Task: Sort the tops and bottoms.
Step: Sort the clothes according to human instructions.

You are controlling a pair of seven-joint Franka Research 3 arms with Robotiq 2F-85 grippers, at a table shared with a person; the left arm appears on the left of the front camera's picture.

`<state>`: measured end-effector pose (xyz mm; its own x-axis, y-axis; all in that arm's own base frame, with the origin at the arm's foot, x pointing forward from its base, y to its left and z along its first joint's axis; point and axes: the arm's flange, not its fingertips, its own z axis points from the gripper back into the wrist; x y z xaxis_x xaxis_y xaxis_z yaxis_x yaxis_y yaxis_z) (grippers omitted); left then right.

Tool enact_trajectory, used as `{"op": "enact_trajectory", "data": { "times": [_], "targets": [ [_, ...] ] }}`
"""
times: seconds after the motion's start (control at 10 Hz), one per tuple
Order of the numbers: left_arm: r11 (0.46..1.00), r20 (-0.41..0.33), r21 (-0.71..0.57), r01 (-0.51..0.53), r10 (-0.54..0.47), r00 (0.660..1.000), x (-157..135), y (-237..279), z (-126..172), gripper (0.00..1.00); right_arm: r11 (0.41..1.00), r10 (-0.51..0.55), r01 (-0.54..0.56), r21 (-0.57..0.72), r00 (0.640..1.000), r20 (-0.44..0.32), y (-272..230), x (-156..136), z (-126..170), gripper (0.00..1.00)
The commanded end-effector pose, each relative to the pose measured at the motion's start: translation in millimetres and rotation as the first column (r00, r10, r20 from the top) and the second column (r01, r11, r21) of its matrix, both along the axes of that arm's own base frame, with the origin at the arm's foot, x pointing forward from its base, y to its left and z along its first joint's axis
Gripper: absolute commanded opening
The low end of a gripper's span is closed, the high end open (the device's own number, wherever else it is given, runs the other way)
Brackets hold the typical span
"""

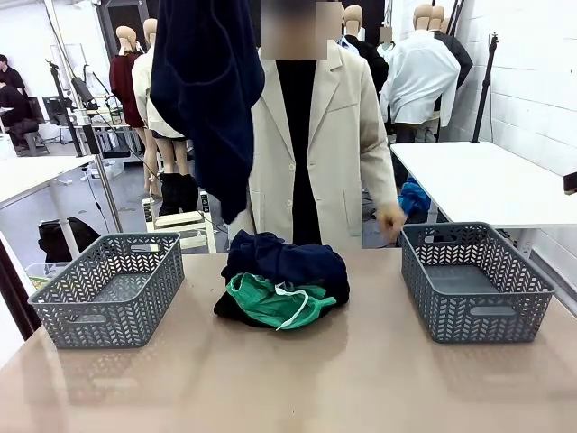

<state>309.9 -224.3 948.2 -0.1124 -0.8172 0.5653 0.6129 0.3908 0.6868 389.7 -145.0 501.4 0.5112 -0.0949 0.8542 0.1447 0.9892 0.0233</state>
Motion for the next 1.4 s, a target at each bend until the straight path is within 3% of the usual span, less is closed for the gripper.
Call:
{"op": "enact_trajectory", "data": {
  "times": [0.0,1.3],
  "targets": [
    [1.000,0.014,0.009,-0.001,0.001,1.000,-5.6,4.5,1.2,0.00,1.000,-0.003,0.003,0.007,1.000,-0.012,1.5,-0.5,0.1,1.00],
    [1.000,0.014,0.009,-0.001,0.001,1.000,-5.6,4.5,1.2,0.00,1.000,-0.003,0.003,0.007,1.000,-0.012,1.5,-0.5,0.1,1.00]
  ]
}}
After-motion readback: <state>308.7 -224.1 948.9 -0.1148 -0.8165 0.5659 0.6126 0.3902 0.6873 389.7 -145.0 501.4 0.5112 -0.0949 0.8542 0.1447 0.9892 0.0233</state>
